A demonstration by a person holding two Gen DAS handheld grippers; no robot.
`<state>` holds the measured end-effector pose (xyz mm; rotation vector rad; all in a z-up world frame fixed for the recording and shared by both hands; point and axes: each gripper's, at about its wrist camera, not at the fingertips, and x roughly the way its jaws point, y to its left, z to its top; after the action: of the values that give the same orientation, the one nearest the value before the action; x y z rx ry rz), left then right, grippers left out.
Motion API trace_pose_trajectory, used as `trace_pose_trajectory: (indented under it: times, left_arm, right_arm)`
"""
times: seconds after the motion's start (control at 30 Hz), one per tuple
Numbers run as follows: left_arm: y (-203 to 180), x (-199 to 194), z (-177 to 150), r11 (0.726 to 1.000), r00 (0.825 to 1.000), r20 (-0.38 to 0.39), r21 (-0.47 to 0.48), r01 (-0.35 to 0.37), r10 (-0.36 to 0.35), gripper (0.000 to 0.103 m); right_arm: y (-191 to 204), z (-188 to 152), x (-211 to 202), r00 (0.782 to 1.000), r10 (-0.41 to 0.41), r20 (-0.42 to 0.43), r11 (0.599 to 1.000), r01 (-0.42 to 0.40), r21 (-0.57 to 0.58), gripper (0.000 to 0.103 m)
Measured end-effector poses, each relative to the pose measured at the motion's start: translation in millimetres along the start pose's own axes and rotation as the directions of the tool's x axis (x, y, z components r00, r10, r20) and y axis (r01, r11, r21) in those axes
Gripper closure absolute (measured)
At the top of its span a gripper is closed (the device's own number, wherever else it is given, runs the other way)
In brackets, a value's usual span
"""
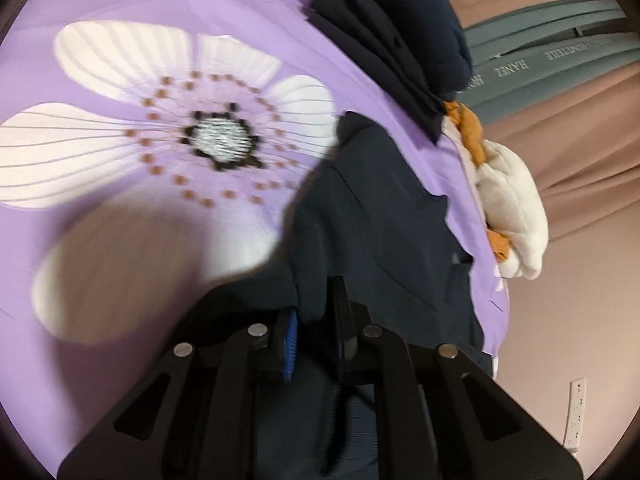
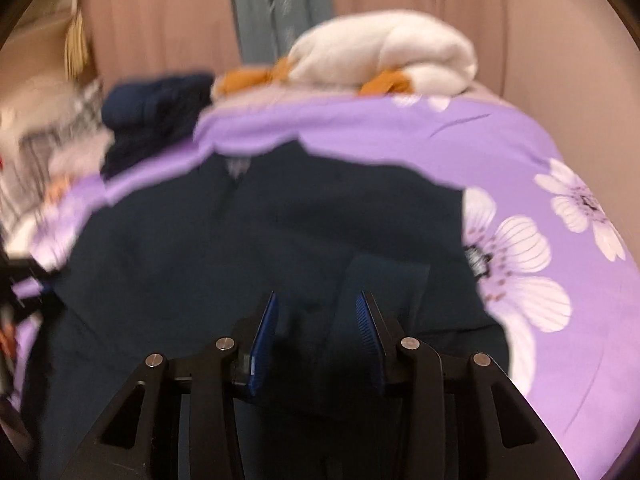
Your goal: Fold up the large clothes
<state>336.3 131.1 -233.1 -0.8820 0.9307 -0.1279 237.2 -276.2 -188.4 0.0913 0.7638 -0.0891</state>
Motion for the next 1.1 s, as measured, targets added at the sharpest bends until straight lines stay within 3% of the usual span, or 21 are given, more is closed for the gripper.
trace_pose_trajectory:
  times: [0.07, 0.17, 0.23, 0.3, 0.4, 0.5, 0.57, 0.67, 0.87, 1.0, 1.07, 1.1]
  left_arm:
    - [7.7, 2.8, 2.6, 1.000, 1.000, -0.025, -0.009, 0.008, -0.009, 0.088]
    - [6.2, -4.0, 3.9, 0.999, 0.999, -0.048, 0.038, -0.002, 0.004, 0.085]
    - [3.2, -12.5, 3.0, 0.997, 0.998, -0.051, 0.070, -0.018, 0.021, 0.077]
    - [1.2, -22.6, 0.2, 0.995, 0.998, -0.052, 0.098, -0.032, 0.037, 0.062]
    - [-6.5, -42.5, -8.4, 0.973, 0.993, -0.013, 0.200, -0.114, 0.119, 0.047]
    - [-21.3, -50.7, -25.2, 0.942, 0.990, -0.021, 0.314, -0.123, 0.136, 0.046]
    - [-33.8, -53.8, -42.0, 0.910, 0.990, -0.037, 0.400, -0.110, 0.136, 0.044]
    - [-48.0, -55.3, -68.4, 0.849, 0.987, -0.038, 0.516, -0.115, 0.157, 0.034]
    - [-54.0, -46.6, -127.7, 0.757, 0.976, -0.100, 0.648, -0.083, 0.193, 0.034]
    - [-46.6, -51.3, -173.3, 0.682, 0.970, -0.085, 0.725, -0.096, 0.226, 0.034]
    - [-41.7, -54.2, -191.2, 0.630, 0.965, -0.057, 0.767, -0.122, 0.255, 0.034]
    - [-40.1, -56.3, -201.1, 0.587, 0.962, -0.026, 0.797, -0.146, 0.273, 0.034]
  right_arm:
    - [-0.7, -7.8, 23.5, 0.997, -0.032, -0.072, 0.999, 0.032, 0.000, 0.063]
    - [-7.4, -10.0, 32.4, 0.996, -0.032, -0.085, 0.999, 0.035, 0.036, 0.063]
    - [-9.8, -6.7, 29.3, 0.996, -0.031, -0.080, 0.999, 0.034, 0.041, 0.063]
    - [-12.3, -4.5, 24.7, 0.995, -0.058, -0.080, 0.997, 0.061, 0.037, 0.063]
    - [-19.6, -4.8, 4.5, 0.996, -0.069, -0.063, 0.995, 0.073, 0.065, 0.061]
    - [-20.7, -14.1, -16.5, 0.996, -0.057, -0.061, 0.996, 0.061, 0.062, 0.050]
    - [-18.4, -23.0, -29.1, 0.997, -0.037, -0.072, 0.997, 0.042, 0.058, 0.045]
    - [-11.1, -38.4, -39.6, 0.995, 0.002, -0.099, 0.999, 0.002, 0.043, 0.041]
    - [8.1, -69.6, -40.1, 0.985, 0.016, -0.172, 0.999, -0.021, -0.028, 0.041]
    - [18.3, -88.4, -44.5, 0.981, 0.037, -0.189, 0.999, -0.044, -0.031, 0.041]
    - [26.4, -99.6, -53.7, 0.985, 0.015, -0.172, 0.997, -0.027, -0.069, 0.040]
    - [28.7, -101.4, -57.5, 0.986, 0.006, -0.168, 0.996, -0.020, -0.082, 0.040]
